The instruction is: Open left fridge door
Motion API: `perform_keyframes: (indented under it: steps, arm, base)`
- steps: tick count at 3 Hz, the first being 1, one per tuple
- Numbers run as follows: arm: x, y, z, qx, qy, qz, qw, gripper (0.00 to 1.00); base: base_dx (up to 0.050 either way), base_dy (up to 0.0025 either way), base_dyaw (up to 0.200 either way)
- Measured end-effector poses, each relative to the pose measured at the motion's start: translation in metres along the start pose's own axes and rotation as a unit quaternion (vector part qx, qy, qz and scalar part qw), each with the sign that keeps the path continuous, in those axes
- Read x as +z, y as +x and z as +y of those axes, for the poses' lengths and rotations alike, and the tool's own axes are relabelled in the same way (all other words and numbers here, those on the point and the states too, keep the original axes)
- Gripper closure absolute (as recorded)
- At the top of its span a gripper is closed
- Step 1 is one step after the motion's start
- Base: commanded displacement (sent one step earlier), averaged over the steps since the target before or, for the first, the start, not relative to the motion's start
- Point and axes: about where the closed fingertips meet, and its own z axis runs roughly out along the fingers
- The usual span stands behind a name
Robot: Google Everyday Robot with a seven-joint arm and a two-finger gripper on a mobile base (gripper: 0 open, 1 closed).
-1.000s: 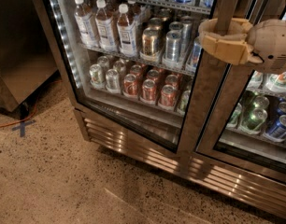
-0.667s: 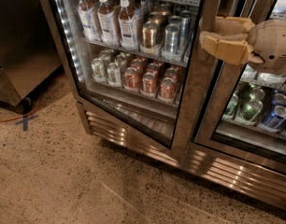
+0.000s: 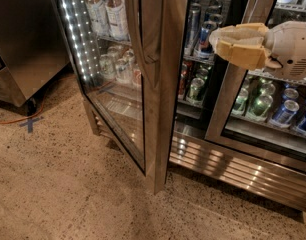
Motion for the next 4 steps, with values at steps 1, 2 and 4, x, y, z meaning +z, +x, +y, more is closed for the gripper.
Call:
perform_keyframes:
  steps: [1, 2, 4]
  arm:
    - [0.0000, 0.0000, 0.0000, 0.000, 0.000, 0.000, 1.0000, 0.81]
    - [0.0001, 0.0000, 0.0000, 0.000, 0.000, 0.000, 1.0000, 0.58]
    - [0.0001, 0.0000, 0.0000, 0.000, 0.000, 0.000, 1.0000, 0.12]
  base:
    - [0.000, 0.00000, 0.000]
    - [0.000, 0.00000, 0.000]
    - [0.000, 0.00000, 0.000]
